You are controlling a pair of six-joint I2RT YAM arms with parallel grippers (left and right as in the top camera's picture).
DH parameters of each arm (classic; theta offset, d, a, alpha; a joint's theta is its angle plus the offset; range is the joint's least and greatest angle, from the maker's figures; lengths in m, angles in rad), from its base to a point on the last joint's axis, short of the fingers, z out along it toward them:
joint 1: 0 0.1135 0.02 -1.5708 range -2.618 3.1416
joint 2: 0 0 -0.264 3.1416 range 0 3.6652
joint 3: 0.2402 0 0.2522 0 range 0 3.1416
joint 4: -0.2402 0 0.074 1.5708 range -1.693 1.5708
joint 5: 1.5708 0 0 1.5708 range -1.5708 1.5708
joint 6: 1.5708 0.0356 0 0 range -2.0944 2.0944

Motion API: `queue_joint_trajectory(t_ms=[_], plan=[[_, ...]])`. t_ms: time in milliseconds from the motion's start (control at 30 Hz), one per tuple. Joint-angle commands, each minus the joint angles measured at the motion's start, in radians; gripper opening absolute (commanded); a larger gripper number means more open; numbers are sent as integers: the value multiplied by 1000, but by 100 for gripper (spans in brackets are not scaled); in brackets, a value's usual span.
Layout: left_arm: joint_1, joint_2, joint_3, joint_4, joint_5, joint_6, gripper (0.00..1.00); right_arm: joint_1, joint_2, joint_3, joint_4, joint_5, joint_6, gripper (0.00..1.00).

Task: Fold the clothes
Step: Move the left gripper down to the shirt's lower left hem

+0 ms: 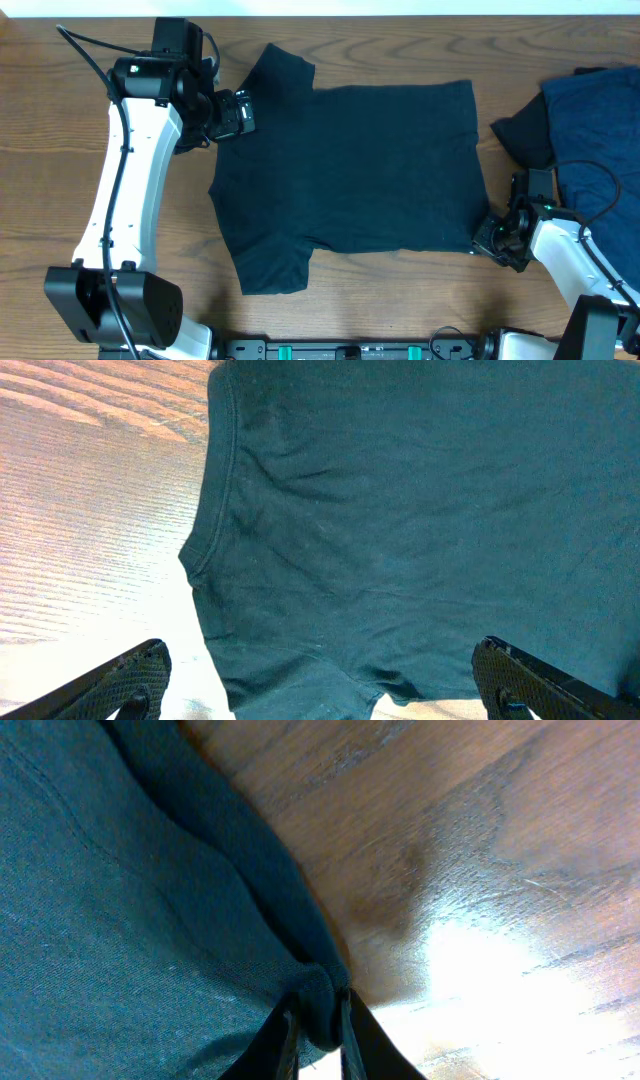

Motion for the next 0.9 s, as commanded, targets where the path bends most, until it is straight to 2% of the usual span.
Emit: queue_joint_trajectory(t_ms=[0,100,267,333,467,867], plan=[[4,7,-3,-3,-9,-2,98,-6,-1,-14,17,0,8,18],[4,7,-3,-3,-9,-2,98,-6,-1,-14,34,0,8,29],[4,7,-3,-3,-9,-2,98,-6,-1,-14,40,0,11,31],[4,7,-3,-3,-9,-2,98,-6,-1,-14,40,0,11,25],[4,7,-3,-3,-9,-2,98,-6,-1,-15,39,0,11,2],[4,7,-3,-3,-9,-2,98,-6,-1,-15,37,0,10,1]])
